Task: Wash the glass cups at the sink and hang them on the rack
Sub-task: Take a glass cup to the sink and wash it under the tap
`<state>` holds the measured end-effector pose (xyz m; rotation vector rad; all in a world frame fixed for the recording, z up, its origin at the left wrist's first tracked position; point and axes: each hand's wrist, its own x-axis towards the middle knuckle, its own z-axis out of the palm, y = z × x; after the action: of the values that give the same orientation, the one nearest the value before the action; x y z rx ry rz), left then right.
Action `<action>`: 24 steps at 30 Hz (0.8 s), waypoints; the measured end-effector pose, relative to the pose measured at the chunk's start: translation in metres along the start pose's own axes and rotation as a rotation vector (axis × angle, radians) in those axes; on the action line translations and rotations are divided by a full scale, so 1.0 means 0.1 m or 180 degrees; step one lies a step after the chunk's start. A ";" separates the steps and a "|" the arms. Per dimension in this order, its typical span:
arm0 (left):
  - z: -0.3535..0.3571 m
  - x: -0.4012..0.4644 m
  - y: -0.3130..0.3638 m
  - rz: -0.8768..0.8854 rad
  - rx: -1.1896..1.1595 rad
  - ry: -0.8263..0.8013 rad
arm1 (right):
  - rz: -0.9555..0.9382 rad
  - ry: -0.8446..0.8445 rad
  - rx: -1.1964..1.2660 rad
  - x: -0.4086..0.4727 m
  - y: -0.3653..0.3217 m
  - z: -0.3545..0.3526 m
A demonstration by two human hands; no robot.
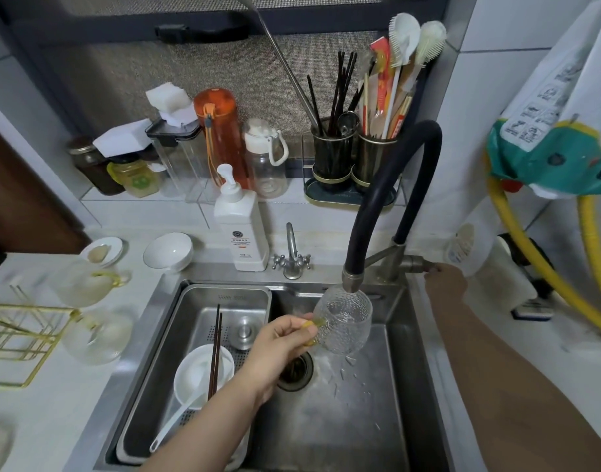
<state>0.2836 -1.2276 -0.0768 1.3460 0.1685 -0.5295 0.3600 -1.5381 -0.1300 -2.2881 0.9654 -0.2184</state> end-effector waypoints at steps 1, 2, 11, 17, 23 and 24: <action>0.00 0.00 -0.01 -0.0006 0.0007 -0.0011 | -0.0021 -0.0005 -0.0026 0.01 0.01 -0.01; -0.01 0.00 -0.01 -0.0007 0.0028 -0.0018 | -0.0037 -0.0015 -0.0051 0.01 0.01 -0.01; -0.06 0.00 -0.05 0.0012 0.0104 -0.0021 | -0.0013 0.0033 -0.0056 0.03 0.03 -0.01; -0.06 0.01 -0.08 -0.0008 0.0131 -0.0025 | 0.0062 0.0007 0.0059 0.04 0.03 -0.01; -0.02 0.01 -0.08 -0.0012 0.0115 -0.0022 | 0.0083 -0.0043 0.0092 0.04 0.04 -0.01; -0.01 0.01 -0.07 -0.0010 0.0107 -0.0019 | 0.0065 -0.0058 0.0070 0.04 0.05 -0.01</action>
<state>0.2817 -1.2277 -0.0842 1.3769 0.1574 -0.5411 0.3597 -1.5438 -0.1325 -2.2554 0.9720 -0.1983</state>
